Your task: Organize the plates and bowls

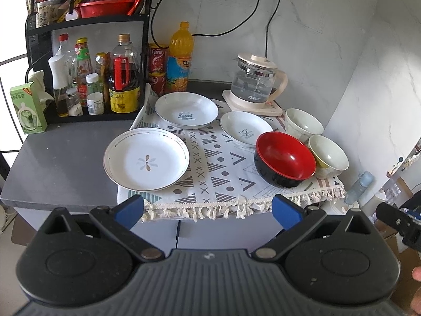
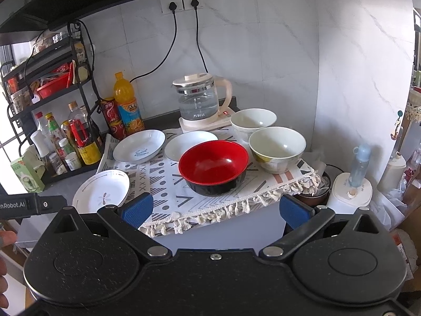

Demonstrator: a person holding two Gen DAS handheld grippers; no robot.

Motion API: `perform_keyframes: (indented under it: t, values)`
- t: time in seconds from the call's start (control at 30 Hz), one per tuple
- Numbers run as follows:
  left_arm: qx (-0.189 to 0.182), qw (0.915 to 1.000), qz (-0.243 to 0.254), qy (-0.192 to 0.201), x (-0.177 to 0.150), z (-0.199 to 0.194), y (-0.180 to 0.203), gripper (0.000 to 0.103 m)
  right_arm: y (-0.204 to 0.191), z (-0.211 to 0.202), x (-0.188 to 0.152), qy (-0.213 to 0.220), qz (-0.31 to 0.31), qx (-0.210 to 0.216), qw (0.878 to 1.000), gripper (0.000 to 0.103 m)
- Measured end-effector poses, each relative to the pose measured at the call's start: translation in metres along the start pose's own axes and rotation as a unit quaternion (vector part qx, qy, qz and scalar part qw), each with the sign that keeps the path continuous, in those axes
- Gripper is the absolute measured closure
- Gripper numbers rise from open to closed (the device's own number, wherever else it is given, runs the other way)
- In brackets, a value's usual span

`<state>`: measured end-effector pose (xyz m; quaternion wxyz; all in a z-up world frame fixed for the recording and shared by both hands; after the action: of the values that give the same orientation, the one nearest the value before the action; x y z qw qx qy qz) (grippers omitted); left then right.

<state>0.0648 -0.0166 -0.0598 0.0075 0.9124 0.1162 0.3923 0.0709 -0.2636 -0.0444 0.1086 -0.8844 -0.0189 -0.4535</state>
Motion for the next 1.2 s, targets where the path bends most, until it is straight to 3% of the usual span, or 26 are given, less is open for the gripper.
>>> perform_keyframes:
  t: [0.43,1.2]
  values:
    - [-0.005,1.0000,0.007,-0.005,0.016,0.026,0.010,0.001,0.013,0.018,0.007,-0.004,0.015,-0.009,1.000,0.000]
    - [-0.018,0.9993,-0.006,-0.032,0.104,0.155,0.071,0.001,0.067,0.132,0.069,-0.035,0.016,-0.026,0.999,0.000]
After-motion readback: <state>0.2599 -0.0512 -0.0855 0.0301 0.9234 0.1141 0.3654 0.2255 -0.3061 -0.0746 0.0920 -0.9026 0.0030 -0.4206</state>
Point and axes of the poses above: each gripper's, at about its wrist camera, not at the fingertips, and z roughly the way its jaws point, y to its right, x to its top, the point moved 9 cm from there along z, roughly the way its jaws point, and after that the axes turned 5 degrees about x, right-handed, at the moved point
